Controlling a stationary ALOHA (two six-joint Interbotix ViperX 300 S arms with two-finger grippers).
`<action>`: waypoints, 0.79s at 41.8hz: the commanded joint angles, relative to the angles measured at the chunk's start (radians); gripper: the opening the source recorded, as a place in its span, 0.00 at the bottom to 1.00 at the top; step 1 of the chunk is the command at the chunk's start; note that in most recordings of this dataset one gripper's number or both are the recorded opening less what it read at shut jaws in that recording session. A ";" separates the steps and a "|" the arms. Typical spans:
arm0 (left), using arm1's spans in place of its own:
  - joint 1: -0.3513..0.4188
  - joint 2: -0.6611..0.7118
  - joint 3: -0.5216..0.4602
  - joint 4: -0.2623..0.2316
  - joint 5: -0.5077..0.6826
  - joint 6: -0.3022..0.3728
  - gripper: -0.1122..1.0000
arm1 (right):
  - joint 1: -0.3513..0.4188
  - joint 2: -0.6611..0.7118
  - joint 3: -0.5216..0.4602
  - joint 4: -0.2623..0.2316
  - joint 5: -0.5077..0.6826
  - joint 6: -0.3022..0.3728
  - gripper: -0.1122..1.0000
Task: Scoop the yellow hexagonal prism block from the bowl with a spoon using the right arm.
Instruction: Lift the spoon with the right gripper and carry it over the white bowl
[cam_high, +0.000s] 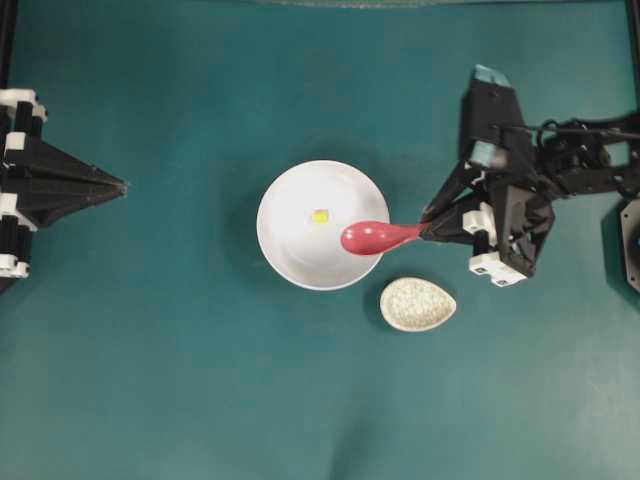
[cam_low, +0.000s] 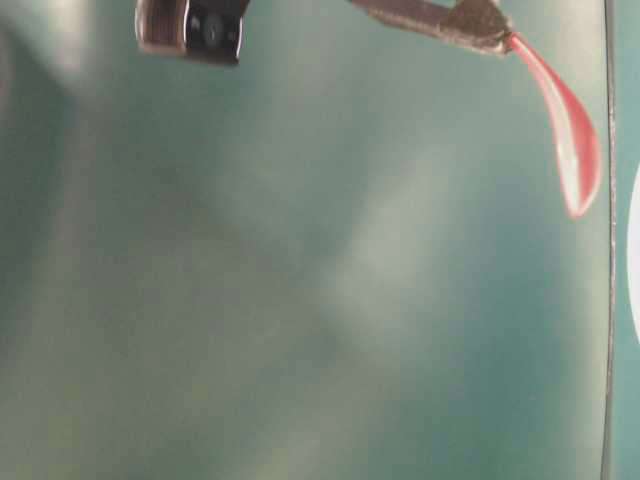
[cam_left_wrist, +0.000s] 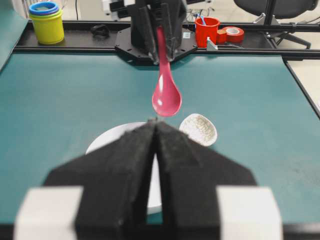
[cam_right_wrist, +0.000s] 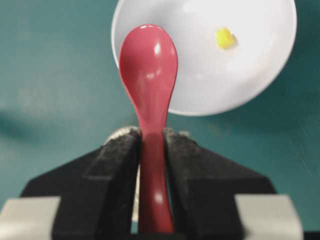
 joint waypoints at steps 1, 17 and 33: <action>0.000 0.006 -0.025 0.002 -0.005 -0.002 0.10 | -0.017 0.015 -0.063 -0.017 0.080 0.005 0.31; 0.000 0.003 -0.023 0.002 0.002 -0.003 0.10 | -0.037 0.216 -0.295 -0.164 0.354 0.075 0.31; 0.000 0.000 -0.026 0.003 0.029 0.012 0.10 | -0.038 0.356 -0.479 -0.258 0.505 0.126 0.31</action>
